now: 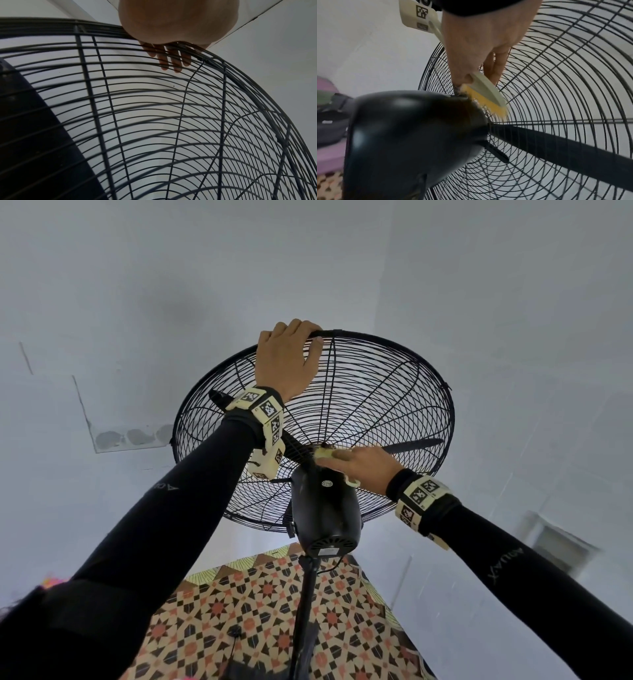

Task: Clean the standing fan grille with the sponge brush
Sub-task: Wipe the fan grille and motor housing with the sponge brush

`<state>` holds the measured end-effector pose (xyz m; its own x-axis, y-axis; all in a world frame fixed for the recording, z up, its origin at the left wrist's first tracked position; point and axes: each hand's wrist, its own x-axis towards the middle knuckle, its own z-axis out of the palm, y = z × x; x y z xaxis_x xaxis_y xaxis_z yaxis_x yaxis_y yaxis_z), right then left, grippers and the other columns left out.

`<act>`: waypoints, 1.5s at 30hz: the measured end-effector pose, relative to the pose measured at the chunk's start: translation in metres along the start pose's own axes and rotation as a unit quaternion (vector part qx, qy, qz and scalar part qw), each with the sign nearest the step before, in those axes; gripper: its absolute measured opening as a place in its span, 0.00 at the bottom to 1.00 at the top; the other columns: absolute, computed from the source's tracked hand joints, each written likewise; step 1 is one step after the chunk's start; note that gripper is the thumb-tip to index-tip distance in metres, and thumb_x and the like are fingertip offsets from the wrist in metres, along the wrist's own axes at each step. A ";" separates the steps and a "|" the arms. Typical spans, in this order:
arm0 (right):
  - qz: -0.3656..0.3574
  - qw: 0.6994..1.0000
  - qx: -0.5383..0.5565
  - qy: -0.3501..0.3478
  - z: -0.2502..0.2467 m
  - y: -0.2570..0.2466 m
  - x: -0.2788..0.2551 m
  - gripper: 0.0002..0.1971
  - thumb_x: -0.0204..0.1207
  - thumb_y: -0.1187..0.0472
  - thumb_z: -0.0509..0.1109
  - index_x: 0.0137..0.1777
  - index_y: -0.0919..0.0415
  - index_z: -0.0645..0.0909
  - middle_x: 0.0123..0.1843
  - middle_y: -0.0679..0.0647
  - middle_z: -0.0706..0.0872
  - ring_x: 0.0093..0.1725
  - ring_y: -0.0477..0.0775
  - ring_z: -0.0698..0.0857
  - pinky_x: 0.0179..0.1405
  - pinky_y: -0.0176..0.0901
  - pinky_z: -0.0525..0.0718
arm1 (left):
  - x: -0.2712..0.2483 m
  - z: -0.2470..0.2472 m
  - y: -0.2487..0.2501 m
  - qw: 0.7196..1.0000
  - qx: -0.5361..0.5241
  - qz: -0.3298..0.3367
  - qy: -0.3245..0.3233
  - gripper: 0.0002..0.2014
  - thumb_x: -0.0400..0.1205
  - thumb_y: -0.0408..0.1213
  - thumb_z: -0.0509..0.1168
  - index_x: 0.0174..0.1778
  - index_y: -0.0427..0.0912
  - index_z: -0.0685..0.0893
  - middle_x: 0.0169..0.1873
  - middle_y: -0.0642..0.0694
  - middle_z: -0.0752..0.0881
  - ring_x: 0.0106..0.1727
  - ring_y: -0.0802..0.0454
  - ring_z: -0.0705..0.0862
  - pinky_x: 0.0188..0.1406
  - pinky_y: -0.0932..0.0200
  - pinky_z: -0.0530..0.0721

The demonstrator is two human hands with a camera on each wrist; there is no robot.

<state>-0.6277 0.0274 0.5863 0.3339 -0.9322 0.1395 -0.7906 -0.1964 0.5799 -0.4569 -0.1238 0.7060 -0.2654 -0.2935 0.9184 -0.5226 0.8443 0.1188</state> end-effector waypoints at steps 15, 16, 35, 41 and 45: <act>0.438 0.601 0.555 0.373 -0.058 0.098 -0.069 0.36 0.80 0.36 0.56 0.84 0.55 0.66 0.78 0.58 0.75 0.72 0.51 0.77 0.75 0.50 0.76 | 0.021 0.007 0.000 0.992 -0.099 0.027 -0.070 0.20 0.92 0.49 0.52 0.72 0.52 0.85 0.62 0.51 0.88 0.65 0.43 0.82 0.63 0.49 0.64; 0.448 0.602 0.567 0.340 -0.060 0.099 -0.075 0.36 0.82 0.36 0.54 0.87 0.54 0.63 0.80 0.59 0.74 0.75 0.55 0.74 0.78 0.53 0.71 | 0.019 0.008 0.006 0.993 -0.088 0.025 -0.070 0.21 0.92 0.49 0.51 0.74 0.53 0.84 0.65 0.51 0.87 0.70 0.43 0.79 0.69 0.46 0.64; 0.442 0.739 0.407 0.305 -0.146 0.030 -0.124 0.22 0.88 0.42 0.61 0.52 0.56 0.90 0.43 0.55 0.92 0.44 0.57 0.89 0.44 0.50 0.88 | -0.046 -0.014 0.141 0.824 -0.383 -0.376 -0.179 0.45 0.84 0.73 0.55 0.90 0.66 0.35 0.86 0.35 0.24 0.89 0.21 0.44 0.85 0.25 0.53; 0.477 0.746 0.412 0.213 -0.203 -0.004 -0.104 0.23 0.88 0.42 0.56 0.42 0.59 0.79 0.47 0.67 0.83 0.50 0.64 0.79 0.56 0.49 0.79 | -0.081 -0.040 0.112 0.810 -0.475 -0.273 -0.207 0.43 0.88 0.56 0.59 0.91 0.60 0.37 0.90 0.40 0.31 0.92 0.38 0.42 0.88 0.30 0.47; 0.492 0.750 0.395 0.198 -0.219 -0.015 -0.093 0.27 0.88 0.42 0.57 0.29 0.58 0.71 0.30 0.57 0.78 0.31 0.58 0.77 0.31 0.44 0.72 | -0.121 -0.060 0.130 0.815 -0.471 -0.188 -0.281 0.52 0.84 0.47 0.68 0.90 0.60 0.32 0.88 0.45 0.27 0.88 0.49 0.31 0.85 0.38 0.37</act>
<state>-0.5349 0.1834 0.7404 -0.6077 -0.6119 0.5063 -0.7596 0.2617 -0.5954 -0.4437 0.0484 0.6330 -0.6980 -0.5456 0.4638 0.1309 0.5395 0.8317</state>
